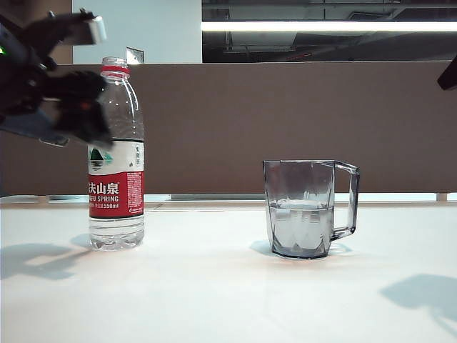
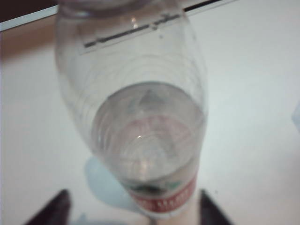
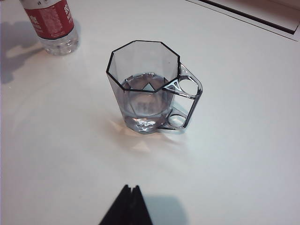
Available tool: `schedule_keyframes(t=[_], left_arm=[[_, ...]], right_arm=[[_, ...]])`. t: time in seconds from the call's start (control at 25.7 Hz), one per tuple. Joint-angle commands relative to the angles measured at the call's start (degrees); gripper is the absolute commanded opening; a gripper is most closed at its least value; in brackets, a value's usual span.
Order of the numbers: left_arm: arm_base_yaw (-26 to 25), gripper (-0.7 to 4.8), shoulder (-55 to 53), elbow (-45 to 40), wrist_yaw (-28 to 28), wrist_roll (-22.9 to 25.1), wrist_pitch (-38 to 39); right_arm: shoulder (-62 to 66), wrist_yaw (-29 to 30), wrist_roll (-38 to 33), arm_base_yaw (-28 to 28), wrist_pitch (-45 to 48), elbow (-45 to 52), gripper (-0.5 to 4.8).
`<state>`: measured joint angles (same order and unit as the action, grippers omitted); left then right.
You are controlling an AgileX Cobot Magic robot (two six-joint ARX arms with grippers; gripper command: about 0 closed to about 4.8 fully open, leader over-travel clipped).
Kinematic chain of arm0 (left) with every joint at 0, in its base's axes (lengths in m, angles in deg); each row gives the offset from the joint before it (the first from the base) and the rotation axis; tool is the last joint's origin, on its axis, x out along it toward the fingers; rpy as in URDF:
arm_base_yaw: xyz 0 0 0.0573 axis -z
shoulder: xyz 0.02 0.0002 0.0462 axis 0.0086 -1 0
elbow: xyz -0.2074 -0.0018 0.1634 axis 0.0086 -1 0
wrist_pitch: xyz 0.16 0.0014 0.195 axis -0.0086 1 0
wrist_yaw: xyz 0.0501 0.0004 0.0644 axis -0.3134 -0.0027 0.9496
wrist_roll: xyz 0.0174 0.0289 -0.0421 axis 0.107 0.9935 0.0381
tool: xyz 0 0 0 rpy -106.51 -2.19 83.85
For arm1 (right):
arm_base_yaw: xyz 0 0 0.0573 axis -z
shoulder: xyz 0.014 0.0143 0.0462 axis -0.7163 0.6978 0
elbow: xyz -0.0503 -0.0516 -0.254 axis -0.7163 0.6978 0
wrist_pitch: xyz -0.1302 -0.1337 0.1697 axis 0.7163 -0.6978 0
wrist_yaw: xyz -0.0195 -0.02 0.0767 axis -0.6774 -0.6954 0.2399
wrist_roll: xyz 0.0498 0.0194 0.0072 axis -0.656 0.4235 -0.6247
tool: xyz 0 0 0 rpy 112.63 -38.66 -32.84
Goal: Pick up the mineral water bottle with the left hand on the table and pour water into the mug until it's half full.
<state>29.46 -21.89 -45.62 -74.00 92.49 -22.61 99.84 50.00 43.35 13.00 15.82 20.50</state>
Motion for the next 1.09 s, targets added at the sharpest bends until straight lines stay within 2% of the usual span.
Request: schedule_keyframes(t=[0.04,0.16,0.23,0.35,0.47,0.58,0.62,0.74,0.97,1.09], left_arm=[[0.1,-0.11,5.8,0.3,-0.4,-0.8,7.8],[0.1,-0.06,13.6,0.3,-2.8,-2.6,15.5],[0.1,-0.06,17.0,0.3,-3.1,-5.8,17.9],[0.1,-0.06,20.2,0.3,-4.8,-8.3,18.9],[0.1,-0.06,23.0,0.0,-6.4,-8.2,18.4],[0.1,-0.06,26.3,-3.3,-8.3,-8.8,12.7],[0.1,-0.06,28.6,-6.0,-8.2,-9.8,7.9],[0.1,-0.06,32.6,-10.4,-7.5,-11.0,1.0],[-1.4,-0.06,39.0,-13.1,-5.0,-8.8,0.1],[-6.2,-0.06,42.9,-14.7,-5.2,-8.9,0.5]], right_arm=[[-0.1,0.1,0.2,0.0,1.0,-0.2,-0.05],[-0.1,0.1,0.2,0.0,1.0,-0.2,-0.04],[-0.1,0.1,0.2,0.0,0.9,-0.2,-0.04],[-0.1,0.1,0.2,0.0,0.9,-0.2,-0.04],[-0.1,0.1,0.2,0.0,0.9,-0.2,-0.04],[-0.1,0.1,0.2,0.0,0.9,-0.2,-0.04],[-0.1,0.1,0.2,0.0,0.9,-0.2,-0.04],[-0.1,0.0,0.2,0.0,1.0,-0.2,-0.04],[-0.1,0.0,0.2,0.0,0.9,-0.2,-0.04],[-0.1,-0.1,0.2,0.0,0.9,-0.2,-0.04]])
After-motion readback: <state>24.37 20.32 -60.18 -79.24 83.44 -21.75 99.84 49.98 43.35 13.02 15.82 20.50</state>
